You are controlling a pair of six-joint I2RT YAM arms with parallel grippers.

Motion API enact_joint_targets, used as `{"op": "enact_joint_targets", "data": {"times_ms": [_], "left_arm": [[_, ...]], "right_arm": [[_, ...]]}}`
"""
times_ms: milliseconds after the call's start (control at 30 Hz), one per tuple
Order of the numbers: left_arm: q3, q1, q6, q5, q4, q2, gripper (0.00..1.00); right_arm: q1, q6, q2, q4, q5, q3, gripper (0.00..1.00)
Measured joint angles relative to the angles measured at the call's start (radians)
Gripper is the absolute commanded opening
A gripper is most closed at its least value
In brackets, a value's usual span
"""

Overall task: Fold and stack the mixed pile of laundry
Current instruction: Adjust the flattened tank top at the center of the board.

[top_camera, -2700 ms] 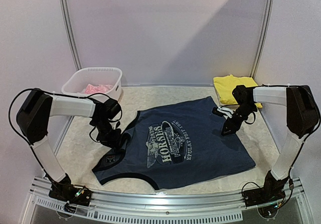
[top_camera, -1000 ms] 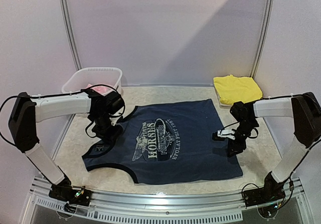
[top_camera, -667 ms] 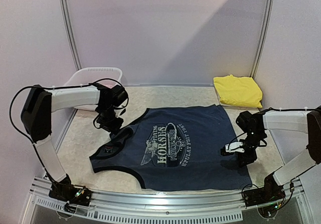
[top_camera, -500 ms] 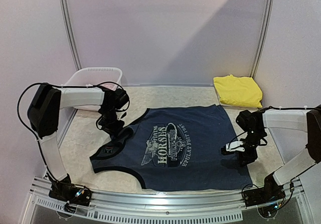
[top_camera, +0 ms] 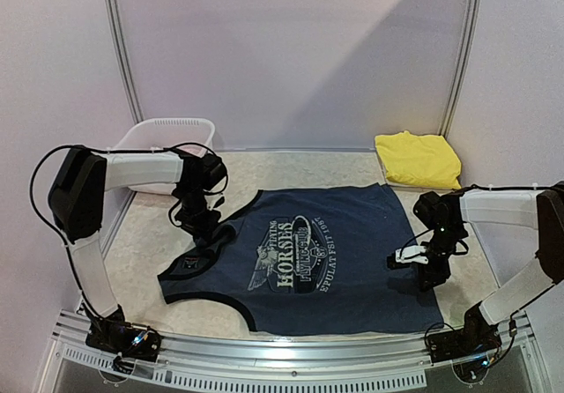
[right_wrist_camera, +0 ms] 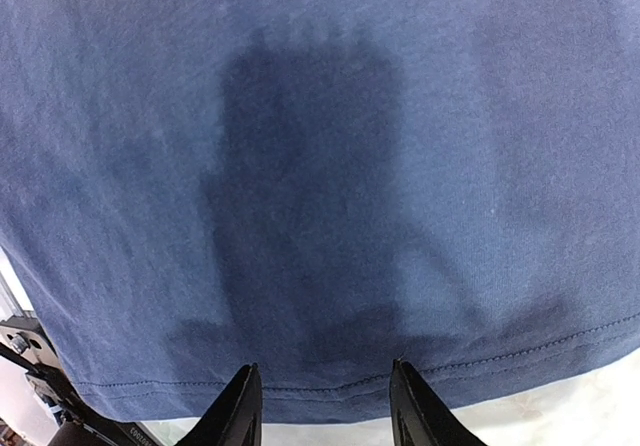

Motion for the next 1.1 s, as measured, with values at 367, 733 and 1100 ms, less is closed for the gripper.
{"op": "enact_joint_targets", "data": {"times_ms": [367,733,1100], "left_arm": [[0.011,0.0,0.0,0.013,-0.026,-0.002,0.33],[0.013,0.0,0.026,-0.027,-0.054,0.049,0.06],[0.151,0.0,0.064,-0.207,-0.115,-0.003,0.0]], "right_arm": [[0.0,0.014,0.006,0.0,-0.014,0.0,0.44],[0.0,0.016,0.006,0.0,-0.014,0.0,0.44],[0.0,0.021,0.006,0.003,-0.014,0.0,0.43]]}}
